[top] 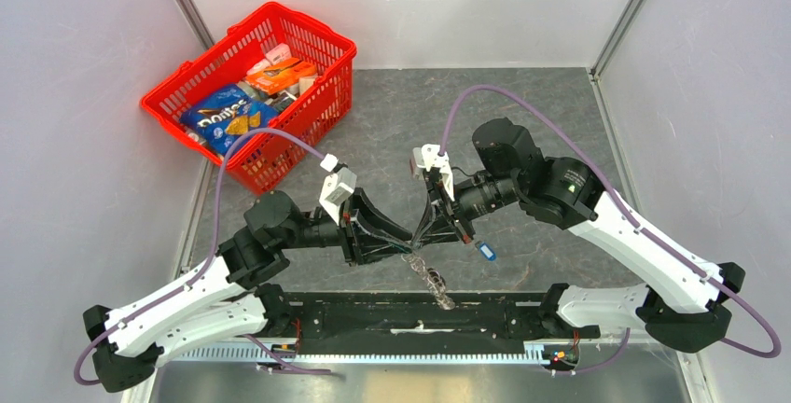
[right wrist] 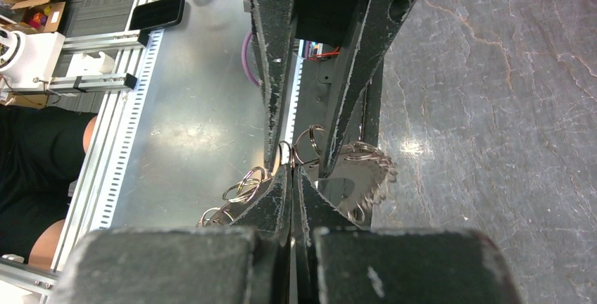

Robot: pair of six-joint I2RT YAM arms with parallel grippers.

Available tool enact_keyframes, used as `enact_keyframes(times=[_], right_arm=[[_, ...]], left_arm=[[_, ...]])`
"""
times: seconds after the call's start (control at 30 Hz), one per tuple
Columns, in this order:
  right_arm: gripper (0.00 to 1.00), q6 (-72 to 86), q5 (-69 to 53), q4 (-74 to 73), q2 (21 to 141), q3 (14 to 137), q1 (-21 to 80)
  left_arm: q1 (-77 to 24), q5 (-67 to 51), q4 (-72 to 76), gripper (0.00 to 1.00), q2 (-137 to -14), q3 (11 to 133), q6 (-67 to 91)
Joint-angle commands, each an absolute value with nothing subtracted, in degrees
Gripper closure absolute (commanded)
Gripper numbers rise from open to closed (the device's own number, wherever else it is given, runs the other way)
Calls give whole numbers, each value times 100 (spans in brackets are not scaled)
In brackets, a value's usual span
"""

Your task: Put the keys on the keyring

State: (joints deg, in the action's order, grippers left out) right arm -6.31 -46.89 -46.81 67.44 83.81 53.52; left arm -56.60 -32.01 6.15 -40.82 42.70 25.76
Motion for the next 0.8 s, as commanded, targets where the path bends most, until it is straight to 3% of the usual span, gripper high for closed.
enact_keyframes(times=[0.0, 0.23, 0.3, 0.77], right_arm=[[100, -502, -4764, -4334, 6634, 8692, 5396], [100, -461, -4712, -4314, 6543, 8699, 5399], [100, -446, -4695, -4298, 6519, 8697, 5396], [100, -214, -4708, -4043, 6390, 8727, 5396]], left_arm=[[-5651, -3365, 791, 67, -4104, 4438, 2691], [-5649, -3517, 791, 81, -4146, 4465, 2709], [-5651, -3533, 783, 97, -4121, 4456, 2704], [-5652, -3579, 782, 98, -3968, 4395, 2540]])
